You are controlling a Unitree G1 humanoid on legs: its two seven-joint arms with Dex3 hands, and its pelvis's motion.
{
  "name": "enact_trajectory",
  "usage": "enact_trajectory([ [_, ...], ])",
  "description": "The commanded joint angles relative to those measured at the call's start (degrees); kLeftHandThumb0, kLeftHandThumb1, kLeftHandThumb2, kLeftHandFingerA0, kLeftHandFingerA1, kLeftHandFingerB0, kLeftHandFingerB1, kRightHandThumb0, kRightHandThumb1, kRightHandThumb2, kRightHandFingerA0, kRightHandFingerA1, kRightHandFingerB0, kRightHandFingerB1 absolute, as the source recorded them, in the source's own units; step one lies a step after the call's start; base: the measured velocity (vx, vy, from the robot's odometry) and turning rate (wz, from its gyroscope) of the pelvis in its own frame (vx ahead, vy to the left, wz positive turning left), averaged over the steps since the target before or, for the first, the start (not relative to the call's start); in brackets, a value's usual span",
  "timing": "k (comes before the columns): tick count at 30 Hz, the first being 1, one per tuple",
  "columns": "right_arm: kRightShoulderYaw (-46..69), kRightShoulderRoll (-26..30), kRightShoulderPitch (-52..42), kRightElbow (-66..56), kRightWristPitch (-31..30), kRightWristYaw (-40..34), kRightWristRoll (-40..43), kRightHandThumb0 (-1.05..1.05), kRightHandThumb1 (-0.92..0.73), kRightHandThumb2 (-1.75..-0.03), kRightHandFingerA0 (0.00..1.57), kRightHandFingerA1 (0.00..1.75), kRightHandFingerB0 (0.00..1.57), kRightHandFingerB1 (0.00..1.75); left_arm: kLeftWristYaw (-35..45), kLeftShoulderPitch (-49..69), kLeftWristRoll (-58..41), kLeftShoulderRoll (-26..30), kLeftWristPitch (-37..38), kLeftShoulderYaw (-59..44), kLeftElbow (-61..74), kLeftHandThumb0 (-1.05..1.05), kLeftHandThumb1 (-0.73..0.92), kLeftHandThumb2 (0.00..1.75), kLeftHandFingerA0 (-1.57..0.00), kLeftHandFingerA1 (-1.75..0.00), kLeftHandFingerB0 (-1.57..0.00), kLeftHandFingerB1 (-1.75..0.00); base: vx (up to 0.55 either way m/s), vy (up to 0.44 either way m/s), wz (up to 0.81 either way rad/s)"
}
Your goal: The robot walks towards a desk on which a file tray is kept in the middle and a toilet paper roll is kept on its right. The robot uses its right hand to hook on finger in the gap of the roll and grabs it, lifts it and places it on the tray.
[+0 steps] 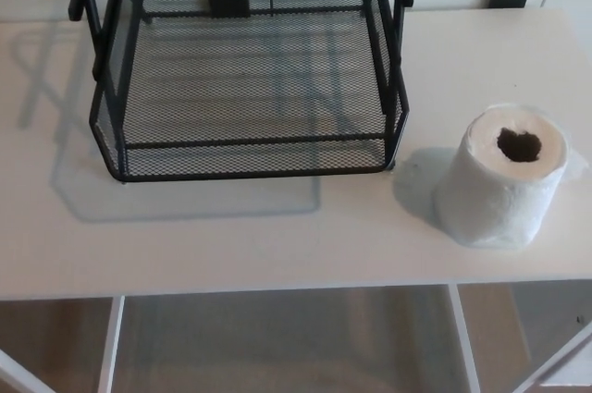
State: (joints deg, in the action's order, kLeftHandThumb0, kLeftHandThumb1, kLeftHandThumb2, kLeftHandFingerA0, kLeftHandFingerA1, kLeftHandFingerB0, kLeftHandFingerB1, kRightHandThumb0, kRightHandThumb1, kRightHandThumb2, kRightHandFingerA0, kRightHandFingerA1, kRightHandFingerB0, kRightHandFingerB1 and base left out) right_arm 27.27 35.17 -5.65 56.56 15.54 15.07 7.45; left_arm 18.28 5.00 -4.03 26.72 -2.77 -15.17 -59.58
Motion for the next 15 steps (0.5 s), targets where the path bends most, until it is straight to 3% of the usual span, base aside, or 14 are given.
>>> enact_trajectory([
  [1, 6.29, 9.27, 8.56, -23.19, -1.75, 3.68, 8.52, -0.84, -0.54, -0.91, 0.24, 0.68, 0.00, 0.48, 2.62, -3.17, -6.25, 3.23, 7.81, -7.19, -4.48, -0.62, 0.85, 0.65, -0.44, -0.55, -0.27, -0.40, 0.00, 0.000, 0.00],
  [2, 6.19, 9.22, 9.23, -23.91, -1.97, 3.61, 8.18, -0.84, -0.54, -0.91, 0.24, 0.68, 0.00, 0.48, 2.68, -3.44, -6.04, 3.15, 8.25, -7.34, -5.33, -0.62, 0.85, 0.65, -0.44, -0.55, -0.27, -0.40, 0.00, 0.000, 0.00],
  [3, 6.17, 8.93, 9.69, -25.41, -2.28, 3.43, 8.22, -0.80, -0.68, -0.62, 0.22, 0.66, 0.00, 0.41, 2.33, -3.23, -5.86, 2.82, 8.38, -7.29, -4.78, -0.60, 0.86, 0.65, -0.48, -0.56, -0.26, -0.41, 0.00, 0.000, 0.00],
  [5, 5.72, 9.03, 10.62, -27.73, -3.90, 3.17, 7.45, -0.77, -0.69, -0.64, 0.20, 0.60, 0.00, 0.34, 2.95, -2.74, -6.14, 2.39, 8.29, -7.70, -3.53, -0.61, 0.86, 0.65, -0.49, -0.59, -0.25, -0.44, 0.00, 0.000, 0.00],
  [6, 5.54, 9.15, 11.13, -29.40, -5.01, 3.47, 7.48, -0.78, -0.55, -0.91, 0.17, 0.59, 0.00, 0.40, 3.30, -2.48, -6.23, 2.23, 7.66, -7.85, -2.67, -0.60, 0.86, 0.65, -0.47, -0.58, -0.26, -0.43, 0.00, 0.000, 0.00],
  [7, 4.69, 9.46, 12.53, -31.48, -6.45, 3.35, 7.15, -0.69, -0.70, -0.62, 0.18, 0.48, 0.00, 0.22, 3.54, -2.14, -6.02, 2.07, 7.56, -7.73, -2.53, -0.62, 0.85, 0.65, -0.45, -0.58, -0.27, -0.44, 0.00, 0.000, 0.00],
  [9, 3.53, 9.22, 13.99, -35.41, -7.95, 3.36, 6.89, -0.59, -0.72, -0.61, 0.16, 0.47, 0.00, 0.09, 3.20, -2.34, -5.51, 1.85, 7.67, -7.73, -3.70, -0.64, 0.80, 0.65, -0.39, -0.57, -0.24, -0.44, 0.00, 0.000, 0.00],
  [10, 2.72, 9.32, 14.69, -37.18, -8.58, 4.01, 6.75, -0.72, -0.51, -0.82, 0.13, 0.52, 0.00, 0.05, 2.61, -2.80, -5.14, 1.82, 7.53, -7.68, -4.71, -0.64, 0.80, 0.65, -0.40, -0.57, -0.25, -0.44, 0.00, 0.000, 0.00],
  [12, 0.52, 10.23, 15.88, -41.13, -11.55, 5.31, 5.78, -0.63, -0.45, -0.80, 0.14, 0.51, 0.00, 0.08, 1.25, -3.32, -4.31, 1.71, 8.02, -7.50, -6.52, -0.61, 0.82, 0.65, -0.47, -0.56, -0.28, -0.44, 0.00, 0.000, 0.00],
  [14, -0.58, 10.67, 16.34, -43.30, -13.02, 6.49, 5.39, -0.63, -0.45, -0.80, 0.14, 0.51, 0.00, 0.08, 0.57, -3.44, -3.79, 1.68, 8.32, -7.43, -7.19, -0.61, 0.82, 0.65, -0.47, -0.56, -0.28, -0.44, 0.00, 0.000, 0.00],
  [15, -1.49, 11.34, 16.22, -45.57, -15.00, 7.81, 5.56, -0.50, -0.69, -0.60, 0.18, 0.43, 0.00, 0.07, 0.80, -3.21, -3.85, 1.70, 8.49, -7.60, -7.15, -0.61, 0.82, 0.65, -0.46, -0.57, -0.26, -0.44, 0.00, 0.000, 0.00],
])
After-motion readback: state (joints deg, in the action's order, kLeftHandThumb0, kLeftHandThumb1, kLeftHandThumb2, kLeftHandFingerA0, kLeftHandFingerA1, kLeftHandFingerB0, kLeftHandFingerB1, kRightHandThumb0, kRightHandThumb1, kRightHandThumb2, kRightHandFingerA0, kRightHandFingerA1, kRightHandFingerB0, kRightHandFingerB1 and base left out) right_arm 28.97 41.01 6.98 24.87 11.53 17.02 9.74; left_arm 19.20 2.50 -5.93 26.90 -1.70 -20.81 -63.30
